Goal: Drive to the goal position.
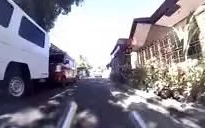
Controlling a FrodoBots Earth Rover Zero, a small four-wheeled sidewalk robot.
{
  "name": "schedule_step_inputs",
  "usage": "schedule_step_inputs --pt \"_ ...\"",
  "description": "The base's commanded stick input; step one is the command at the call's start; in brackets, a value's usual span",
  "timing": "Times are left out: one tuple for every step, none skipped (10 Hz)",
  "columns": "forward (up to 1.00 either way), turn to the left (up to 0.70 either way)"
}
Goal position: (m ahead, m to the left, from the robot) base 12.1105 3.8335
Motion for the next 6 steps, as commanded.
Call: schedule_step_inputs --pt "1.00 0.00" --pt "1.00 0.00" --pt "1.00 0.00" --pt "1.00 0.00" --pt "1.00 0.00" --pt "1.00 0.00"
